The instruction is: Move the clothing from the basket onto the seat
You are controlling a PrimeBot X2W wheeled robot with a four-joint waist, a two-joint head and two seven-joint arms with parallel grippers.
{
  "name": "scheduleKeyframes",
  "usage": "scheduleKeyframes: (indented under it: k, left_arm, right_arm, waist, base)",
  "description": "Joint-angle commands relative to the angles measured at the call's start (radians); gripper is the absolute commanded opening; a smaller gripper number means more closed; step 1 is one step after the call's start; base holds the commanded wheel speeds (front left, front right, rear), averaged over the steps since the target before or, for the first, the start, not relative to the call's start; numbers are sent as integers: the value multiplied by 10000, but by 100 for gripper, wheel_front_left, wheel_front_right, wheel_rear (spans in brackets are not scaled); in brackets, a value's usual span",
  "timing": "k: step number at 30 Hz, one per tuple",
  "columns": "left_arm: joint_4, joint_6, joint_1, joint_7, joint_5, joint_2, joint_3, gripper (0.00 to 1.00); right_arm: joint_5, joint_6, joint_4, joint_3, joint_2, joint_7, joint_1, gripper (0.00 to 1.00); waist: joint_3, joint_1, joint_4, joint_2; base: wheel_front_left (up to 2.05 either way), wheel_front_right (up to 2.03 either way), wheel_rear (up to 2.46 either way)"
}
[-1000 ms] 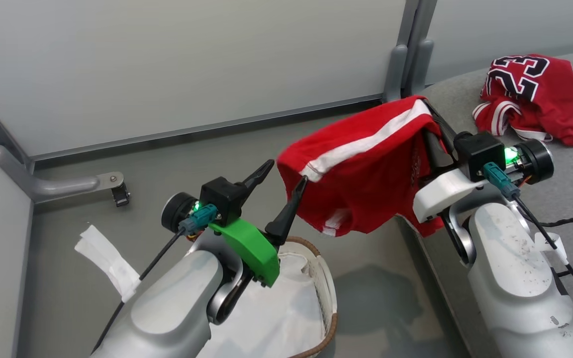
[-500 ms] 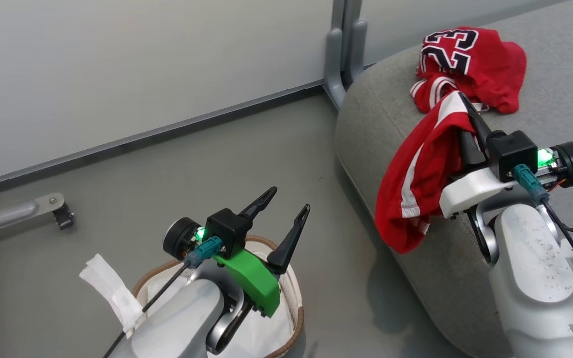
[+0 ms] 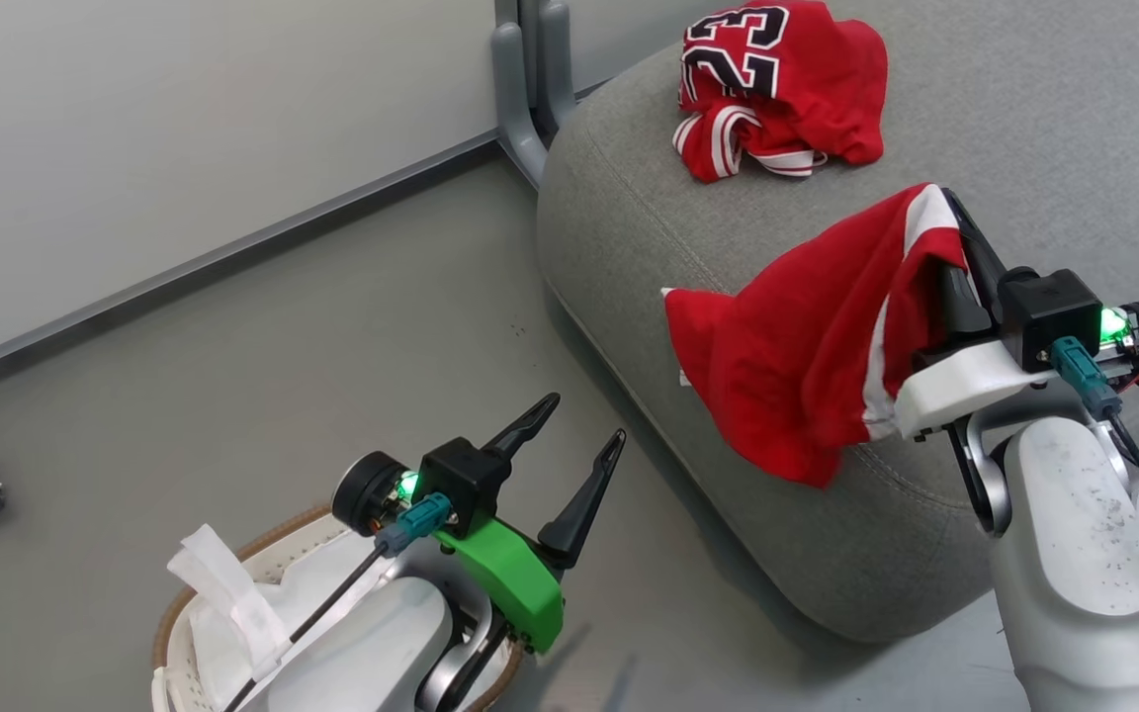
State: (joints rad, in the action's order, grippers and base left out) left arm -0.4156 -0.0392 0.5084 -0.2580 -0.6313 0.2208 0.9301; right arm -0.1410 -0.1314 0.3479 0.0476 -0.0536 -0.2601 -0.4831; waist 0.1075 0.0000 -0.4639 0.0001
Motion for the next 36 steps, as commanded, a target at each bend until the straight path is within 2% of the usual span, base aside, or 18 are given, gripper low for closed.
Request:
scheduleKeyframes:
  k: [1, 9, 14, 20, 28, 30, 32, 36]
  left_arm:
    - [2, 13, -50, -50, -7, 48, -9, 100]
    - [48, 41, 261, 32, 69, 103, 10, 100]
    - [114, 128, 428, 47, 152, 126, 1, 100]
    - [399, 253, 707, 81, 279, 294, -82, 100]
    - [1070, 463, 1135, 319, 606, 429, 48, 100]
    - [1296, 494, 1272, 401, 692, 448, 112, 100]
    - [1514, 523, 1441, 499, 799, 416, 164, 100]
    - [1797, 580, 1660, 614, 1007, 546, 208, 100]
  right_arm:
    - [71, 14, -58, 37, -14, 23, 35, 0]
    - [455, 13, 358, 322, -154, 312, -533, 0]
    - [739, 13, 1077, 345, -672, 581, -1553, 0]
    - [1041, 14, 1701, 216, -1502, 1027, -3568, 0]
    - [883, 13, 2439, 532, -3333, 1864, -6776, 0]
    - [734, 14, 2592, 730, -4014, 2114, -7513, 0]
    - [483, 14, 2658, 941, -4719, 2316, -8072, 0]
    - [-21, 13, 2976, 1514, -5514, 2487, -8686, 0]
  waist:
    - [231, 0, -215, -1]
    - [549, 0, 214, -1]
    - [943, 0, 686, -1]
    - [1664, 0, 1191, -1]
    - [2795, 0, 1962, -1]
    - [3155, 0, 2220, -1]
    - [3549, 0, 2524, -1]
    - [4249, 0, 3033, -1]
  base:
    - [0, 0, 0]
    - [0, 0, 0]
    - [0, 0, 0]
    - [0, 0, 0]
    - [0, 0, 0]
    - [0, 0, 0]
    - [0, 0, 0]
    - [0, 0, 0]
